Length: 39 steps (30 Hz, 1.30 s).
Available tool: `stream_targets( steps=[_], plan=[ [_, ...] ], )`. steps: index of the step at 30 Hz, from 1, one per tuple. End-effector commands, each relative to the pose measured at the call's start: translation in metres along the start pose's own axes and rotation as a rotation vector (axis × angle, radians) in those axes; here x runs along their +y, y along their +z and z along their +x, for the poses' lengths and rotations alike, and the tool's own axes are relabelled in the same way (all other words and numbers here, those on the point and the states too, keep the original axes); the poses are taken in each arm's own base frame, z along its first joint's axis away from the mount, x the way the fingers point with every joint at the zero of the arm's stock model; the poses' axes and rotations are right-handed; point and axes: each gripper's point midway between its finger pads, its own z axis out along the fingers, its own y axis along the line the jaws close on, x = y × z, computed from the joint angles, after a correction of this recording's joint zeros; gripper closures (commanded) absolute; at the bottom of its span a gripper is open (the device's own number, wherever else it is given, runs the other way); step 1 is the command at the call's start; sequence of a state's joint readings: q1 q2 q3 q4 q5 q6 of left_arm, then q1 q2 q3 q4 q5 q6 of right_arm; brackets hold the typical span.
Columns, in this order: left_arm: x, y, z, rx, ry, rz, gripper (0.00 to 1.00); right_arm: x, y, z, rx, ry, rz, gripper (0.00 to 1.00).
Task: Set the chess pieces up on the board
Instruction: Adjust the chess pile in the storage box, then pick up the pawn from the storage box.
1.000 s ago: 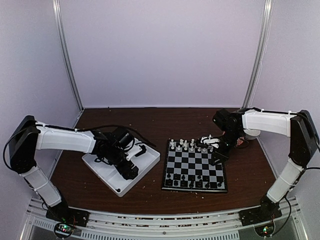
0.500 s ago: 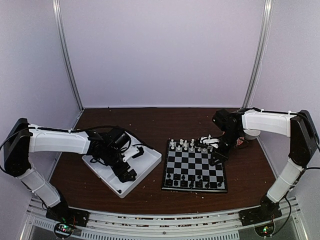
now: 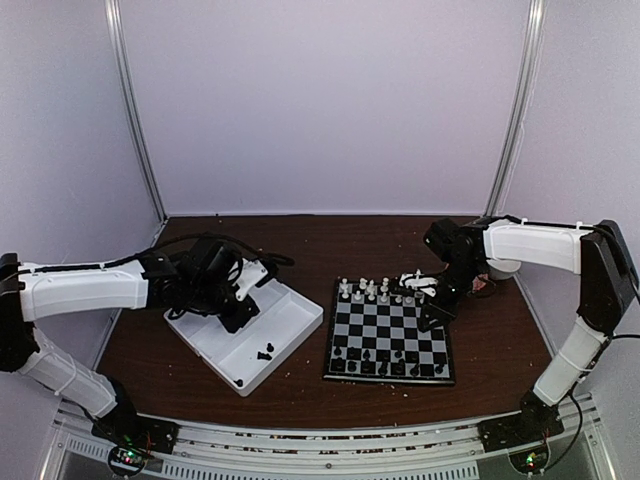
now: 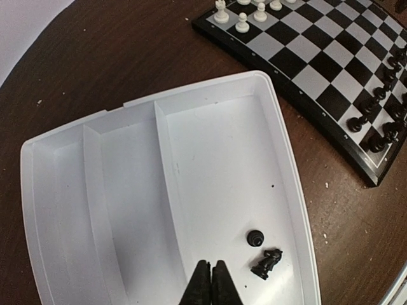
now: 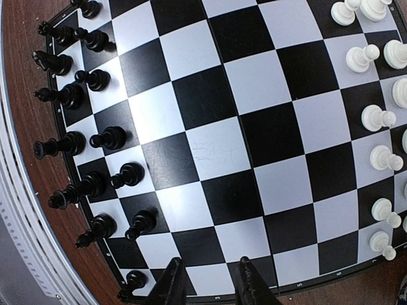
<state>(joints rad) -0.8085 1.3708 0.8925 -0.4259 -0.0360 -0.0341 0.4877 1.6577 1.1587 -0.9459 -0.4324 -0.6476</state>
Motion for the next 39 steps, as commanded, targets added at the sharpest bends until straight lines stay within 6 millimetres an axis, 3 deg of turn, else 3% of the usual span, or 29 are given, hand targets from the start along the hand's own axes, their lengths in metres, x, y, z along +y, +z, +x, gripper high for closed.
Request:
stream_targets(
  steps=[1, 4, 5, 13, 19, 25, 39],
  plan=[
    [-0.014, 0.008, -0.001, -0.006, 0.012, 0.097, 1.0, 0.006, -0.004, -0.006, -0.033, -0.017, -0.006, 0.72],
    [-0.023, 0.015, 0.007, 0.06, 0.048, 0.15, 0.7, 0.007, -0.006, -0.008, -0.046, -0.022, -0.007, 0.72],
    [-0.027, 0.017, 0.01, 0.073, 0.061, 0.175, 0.68, 0.008, -0.008, -0.01, -0.053, -0.026, -0.006, 0.72],
    [-0.045, 0.027, 0.037, 0.201, 0.155, 0.305, 0.72, 0.014, -0.012, -0.01, -0.081, -0.038, -0.005, 0.72],
    [-0.045, 0.037, 0.032, 0.245, 0.089, 0.31, 0.74, 0.015, -0.01, -0.008, -0.084, -0.039, -0.008, 0.72],
    [-0.032, 0.046, 0.029, 0.275, 0.068, 0.23, 0.78, 0.015, -0.009, -0.008, -0.084, -0.039, -0.011, 0.72],
    [-0.032, 0.053, 0.036, 0.298, 0.064, 0.225, 0.73, 0.013, -0.011, -0.012, -0.087, -0.038, -0.011, 0.72]
  ],
)
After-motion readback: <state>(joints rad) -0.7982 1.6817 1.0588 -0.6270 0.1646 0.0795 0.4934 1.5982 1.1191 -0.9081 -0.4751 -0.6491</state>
